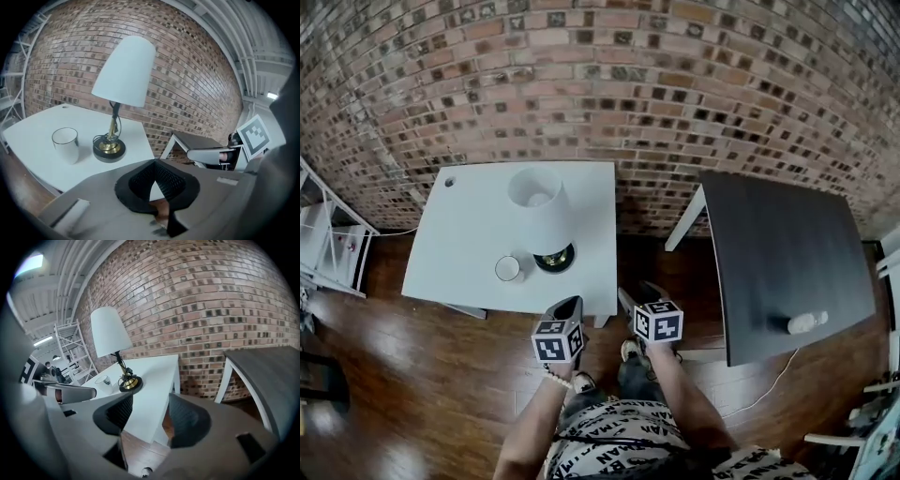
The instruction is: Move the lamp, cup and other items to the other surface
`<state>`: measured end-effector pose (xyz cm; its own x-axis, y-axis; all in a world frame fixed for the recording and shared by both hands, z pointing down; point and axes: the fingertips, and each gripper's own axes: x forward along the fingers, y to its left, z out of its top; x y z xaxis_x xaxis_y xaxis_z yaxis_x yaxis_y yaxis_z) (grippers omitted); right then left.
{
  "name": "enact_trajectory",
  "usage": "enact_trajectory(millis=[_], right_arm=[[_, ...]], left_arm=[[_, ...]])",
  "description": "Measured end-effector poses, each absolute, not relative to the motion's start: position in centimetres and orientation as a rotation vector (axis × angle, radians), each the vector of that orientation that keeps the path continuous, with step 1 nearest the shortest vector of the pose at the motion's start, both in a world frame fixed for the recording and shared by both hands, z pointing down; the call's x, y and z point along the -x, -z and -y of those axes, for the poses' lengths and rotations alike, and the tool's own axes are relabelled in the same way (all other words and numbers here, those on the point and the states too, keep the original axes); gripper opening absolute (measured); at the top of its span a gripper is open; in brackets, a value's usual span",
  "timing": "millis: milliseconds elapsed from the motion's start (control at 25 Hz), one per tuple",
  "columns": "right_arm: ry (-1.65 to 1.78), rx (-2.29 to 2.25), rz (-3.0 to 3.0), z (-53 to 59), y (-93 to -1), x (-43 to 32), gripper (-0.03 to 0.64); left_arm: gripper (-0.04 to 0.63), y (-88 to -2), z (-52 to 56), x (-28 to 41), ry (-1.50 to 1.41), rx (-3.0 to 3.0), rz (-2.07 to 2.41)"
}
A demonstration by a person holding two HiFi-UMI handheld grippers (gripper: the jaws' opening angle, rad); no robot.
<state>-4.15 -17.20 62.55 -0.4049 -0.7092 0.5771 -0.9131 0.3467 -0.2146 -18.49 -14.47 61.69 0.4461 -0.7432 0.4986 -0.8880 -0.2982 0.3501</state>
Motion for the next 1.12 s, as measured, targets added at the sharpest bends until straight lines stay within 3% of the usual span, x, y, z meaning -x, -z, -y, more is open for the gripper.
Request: enact_trajectory(millis=[280, 360, 520, 680, 1120], right_arm=[[-0.765, -1.636, 2.14, 14.0, -62.5, -0.5, 0.253], [-0.762, -1.708, 2.112, 13.7, -62.0, -2.4, 0.307], [-0.767, -1.867, 2.021, 12.7, -61.0, -8.2, 0.35], [-0.837, -2.104, 1.876, 10.6, -60.9, -17.2, 0.416], [-0.716, -2.62, 1.505, 0.5, -57.2, -39.9, 0.413]], left_arm=[[0.003, -62.3, 13.0, 12.4, -0.419, -2.22, 1.139], [0.002, -62.2, 13.1, 10.6, -0.437, -2.248, 1.101], [0.002, -61.8, 13.2, 5.5, -0.467, -2.322, 0.994], [0.002, -61.1, 12.8, -2.0, -0.511, -2.42, 0.834], [0.002, -59.3, 5.4, -25.9, -0.638, -2.711, 0.255]])
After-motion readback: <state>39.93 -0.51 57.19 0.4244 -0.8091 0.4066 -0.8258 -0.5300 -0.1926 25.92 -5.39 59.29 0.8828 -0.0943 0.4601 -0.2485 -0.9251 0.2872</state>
